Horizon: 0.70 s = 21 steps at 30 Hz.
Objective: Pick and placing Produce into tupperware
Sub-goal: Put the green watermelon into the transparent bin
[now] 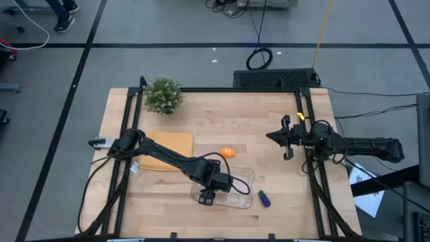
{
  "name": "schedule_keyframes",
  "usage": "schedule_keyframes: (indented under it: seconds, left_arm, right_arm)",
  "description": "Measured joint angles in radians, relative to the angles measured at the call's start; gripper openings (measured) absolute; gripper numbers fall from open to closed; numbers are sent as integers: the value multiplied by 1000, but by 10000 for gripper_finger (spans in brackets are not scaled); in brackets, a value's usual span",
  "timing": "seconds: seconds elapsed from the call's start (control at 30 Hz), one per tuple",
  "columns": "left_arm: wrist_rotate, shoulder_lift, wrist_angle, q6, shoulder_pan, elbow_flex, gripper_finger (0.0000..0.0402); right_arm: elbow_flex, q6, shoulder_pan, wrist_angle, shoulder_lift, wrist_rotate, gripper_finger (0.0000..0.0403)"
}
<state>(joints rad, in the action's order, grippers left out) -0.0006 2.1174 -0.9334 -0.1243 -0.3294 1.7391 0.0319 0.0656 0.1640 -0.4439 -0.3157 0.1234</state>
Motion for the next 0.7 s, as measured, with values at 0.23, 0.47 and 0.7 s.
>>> schedule_keyframes:
  seconds: [0.23,0.47,0.7]
  left_arm:
    - [0,12,9,18,2,0,296]
    - [0,24,10,36,6,0,296]
    - [14,25,10,44,17,-1,296]
  right_arm:
    - [0,0,0,0,0,0,0]
    - [0,1,0,0,0,0,0]
    - [0,1,0,0,0,0,0]
